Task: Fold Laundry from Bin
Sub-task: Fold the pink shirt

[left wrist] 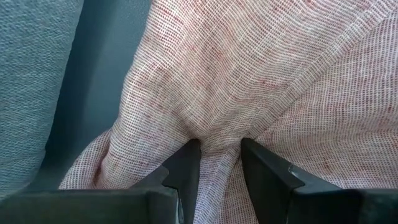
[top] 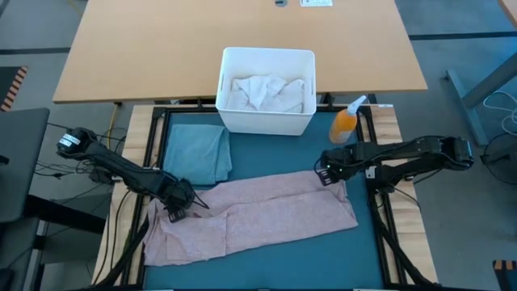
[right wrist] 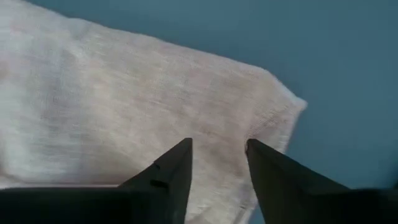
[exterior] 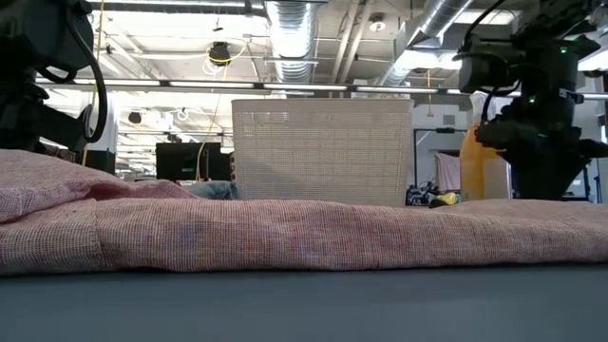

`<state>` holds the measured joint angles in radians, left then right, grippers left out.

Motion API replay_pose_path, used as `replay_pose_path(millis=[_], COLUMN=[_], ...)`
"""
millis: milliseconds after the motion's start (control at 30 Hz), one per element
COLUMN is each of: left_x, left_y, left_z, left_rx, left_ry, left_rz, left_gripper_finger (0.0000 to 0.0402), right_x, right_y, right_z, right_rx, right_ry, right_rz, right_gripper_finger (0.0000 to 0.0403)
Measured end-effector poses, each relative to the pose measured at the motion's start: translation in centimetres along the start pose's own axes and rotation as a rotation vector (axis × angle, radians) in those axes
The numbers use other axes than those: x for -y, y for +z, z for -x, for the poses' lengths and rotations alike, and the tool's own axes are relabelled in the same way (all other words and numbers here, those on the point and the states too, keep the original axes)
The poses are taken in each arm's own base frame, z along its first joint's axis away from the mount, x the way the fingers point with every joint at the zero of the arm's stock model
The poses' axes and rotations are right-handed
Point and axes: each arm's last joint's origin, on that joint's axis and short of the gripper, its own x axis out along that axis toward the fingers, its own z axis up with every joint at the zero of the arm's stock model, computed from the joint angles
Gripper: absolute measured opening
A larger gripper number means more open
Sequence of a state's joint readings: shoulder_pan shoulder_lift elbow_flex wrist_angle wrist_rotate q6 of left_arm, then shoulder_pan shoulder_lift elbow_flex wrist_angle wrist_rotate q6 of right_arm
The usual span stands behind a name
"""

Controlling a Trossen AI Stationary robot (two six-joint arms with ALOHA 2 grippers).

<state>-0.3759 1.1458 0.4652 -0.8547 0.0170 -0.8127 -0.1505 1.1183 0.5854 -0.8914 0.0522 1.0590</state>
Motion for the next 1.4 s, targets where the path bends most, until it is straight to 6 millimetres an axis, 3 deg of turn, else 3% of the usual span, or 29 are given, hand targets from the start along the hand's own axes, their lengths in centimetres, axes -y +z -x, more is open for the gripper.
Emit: replay_pose_path(millis=[200,533,767,933,1233,1400], left_x=[0.0,0.0,0.0,0.0,0.0,0.0], left_y=[0.0,0.0,0.0,0.0,0.0,0.0], left_z=[0.0,0.0,0.0,0.0,0.0,0.0], left_rx=[0.001,0.002,0.001,0.001,-0.001,-0.001], left_ry=[0.001,0.001,0.001,0.001,-0.001,-0.001], left_rz=[-0.005,0.0,-0.005,-0.004,0.01,0.012], left_gripper_finger=[0.0112,0.0112,0.0112,0.0112,0.0112,0.0112], right_x=[0.2,0.5,0.6,0.8,1.0,1.1], right_y=[-0.1,-0.3,-0.9,-0.8,0.1,0.4], right_z=[0.0,-0.5,-1.1,-1.1,2.2,2.5], right_rx=[-0.01,0.003,0.052,0.058,0.158,0.229], right_ry=[-0.026,-0.041,-0.068,-0.091,-0.277,-0.331], right_rz=[-0.005,-0.01,0.03,0.034,0.058,0.134], right_gripper_finger=[0.0136,0.0118,0.0015,0.0017,0.0012,0.0011])
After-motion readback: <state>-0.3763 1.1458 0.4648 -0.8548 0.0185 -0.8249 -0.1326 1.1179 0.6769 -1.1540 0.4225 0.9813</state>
